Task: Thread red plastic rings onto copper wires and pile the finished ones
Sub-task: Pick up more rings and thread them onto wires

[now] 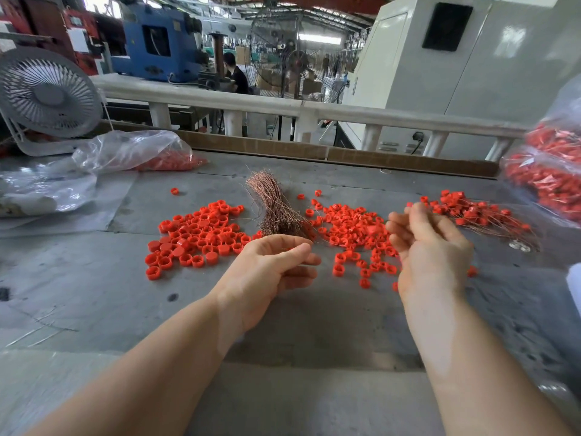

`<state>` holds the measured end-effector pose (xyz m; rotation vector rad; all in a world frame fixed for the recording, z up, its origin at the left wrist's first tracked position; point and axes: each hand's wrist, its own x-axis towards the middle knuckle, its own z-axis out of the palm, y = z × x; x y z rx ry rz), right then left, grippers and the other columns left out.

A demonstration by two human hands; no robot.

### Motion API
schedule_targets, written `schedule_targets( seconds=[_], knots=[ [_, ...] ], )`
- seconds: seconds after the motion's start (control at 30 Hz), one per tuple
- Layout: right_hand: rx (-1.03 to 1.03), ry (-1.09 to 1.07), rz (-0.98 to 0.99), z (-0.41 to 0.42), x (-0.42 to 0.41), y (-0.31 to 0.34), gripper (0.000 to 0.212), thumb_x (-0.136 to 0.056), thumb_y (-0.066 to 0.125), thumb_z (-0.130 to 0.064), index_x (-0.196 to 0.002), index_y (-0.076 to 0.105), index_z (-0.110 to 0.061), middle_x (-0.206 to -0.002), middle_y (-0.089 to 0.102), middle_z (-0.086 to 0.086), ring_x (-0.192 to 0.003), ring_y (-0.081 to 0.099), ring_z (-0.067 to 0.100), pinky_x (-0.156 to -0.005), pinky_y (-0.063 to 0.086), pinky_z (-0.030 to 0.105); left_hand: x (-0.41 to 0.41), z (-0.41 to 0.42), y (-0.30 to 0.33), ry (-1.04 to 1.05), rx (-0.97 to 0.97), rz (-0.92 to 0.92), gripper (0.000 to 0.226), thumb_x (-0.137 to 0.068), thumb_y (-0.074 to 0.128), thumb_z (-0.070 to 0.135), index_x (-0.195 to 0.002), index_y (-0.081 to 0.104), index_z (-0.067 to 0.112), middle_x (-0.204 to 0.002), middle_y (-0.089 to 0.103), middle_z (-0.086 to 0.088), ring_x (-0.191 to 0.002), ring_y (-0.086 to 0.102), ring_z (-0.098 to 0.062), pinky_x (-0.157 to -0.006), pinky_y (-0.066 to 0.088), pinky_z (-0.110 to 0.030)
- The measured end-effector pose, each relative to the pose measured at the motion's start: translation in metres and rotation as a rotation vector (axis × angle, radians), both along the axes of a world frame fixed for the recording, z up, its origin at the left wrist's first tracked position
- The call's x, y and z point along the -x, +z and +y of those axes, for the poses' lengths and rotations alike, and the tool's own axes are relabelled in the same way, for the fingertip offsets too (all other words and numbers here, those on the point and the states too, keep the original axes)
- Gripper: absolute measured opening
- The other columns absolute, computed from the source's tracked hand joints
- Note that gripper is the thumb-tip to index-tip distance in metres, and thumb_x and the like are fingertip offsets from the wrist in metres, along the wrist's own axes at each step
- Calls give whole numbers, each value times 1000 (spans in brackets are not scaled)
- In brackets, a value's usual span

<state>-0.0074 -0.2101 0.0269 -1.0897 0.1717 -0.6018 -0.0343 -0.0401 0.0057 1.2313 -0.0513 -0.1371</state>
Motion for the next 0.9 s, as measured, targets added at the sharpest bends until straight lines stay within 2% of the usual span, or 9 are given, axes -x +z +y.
schedule_targets(
  seconds=[0.27,0.43,0.5,0.57,0.63,0.7,0.73,0.83,0.9],
  knots=[
    [-242,-258,18,-35,-12,-3,22,-96,49,-9,-75,55,-9,-72,65,6,-58,64,8,-62,50,15,1,0,0,1,-17,3,7,-87,57,4,-84,63,5,-70,69,-6,-56,62,-11,-54,53,-19],
    [-375,-244,37,-42,-12,-4,23,-97,44,-5,-76,54,-6,-90,63,14,-75,65,17,-61,53,16,0,-1,1,9,-23,5,7,-87,57,4,-83,63,6,-69,69,-6,-56,62,-11,-54,53,-19],
    [-209,-151,176,-50,-12,-6,21,-98,39,-5,-95,59,2,-116,60,22,-83,64,25,-64,54,20,1,-1,0,14,-25,4,8,-87,57,4,-83,63,6,-69,69,-6,-56,62,-11,-54,53,-19],
    [-94,-108,331,-60,-18,-11,32,-98,36,-8,-122,53,6,-134,48,23,-105,48,25,-75,44,16,1,-1,0,20,-27,4,8,-87,57,3,-83,64,6,-69,69,-6,-56,62,-11,-54,53,-19],
    [-60,-191,364,-54,-19,-8,35,-100,34,-13,-126,52,3,-132,50,22,-112,46,26,-73,38,14,0,-1,0,33,-31,2,8,-87,57,2,-84,64,5,-69,69,-6,-56,62,-11,-53,52,-19],
    [247,-285,441,-37,-9,-3,38,-102,30,-19,-123,55,1,-128,54,20,-117,49,28,-84,32,24,0,0,-1,61,-62,-15,8,-87,58,0,-85,64,5,-69,69,-6,-56,62,-11,-52,51,-19],
    [273,-271,453,-36,-8,-2,38,-102,31,-19,-124,55,1,-130,54,19,-119,49,26,-86,31,22,-1,0,-2,84,-102,-36,9,-86,59,-1,-84,64,5,-69,69,-5,-55,62,-11,-52,51,-19],
    [77,-14,355,-35,-12,-2,30,-98,41,-6,-121,56,7,-126,55,25,-99,52,22,-76,39,9,-2,1,-4,175,-306,-141,13,-83,62,-4,-81,64,9,-66,68,-3,-53,59,-7,-51,49,-17],
    [-5,-13,174,-26,-7,-2,27,-95,41,7,-118,55,9,-111,60,28,-77,58,20,-70,47,8,-4,3,-6,242,-438,-191,15,-81,66,-2,-77,64,12,-65,66,-2,-50,56,-4,-48,47,-17]
  ],
)
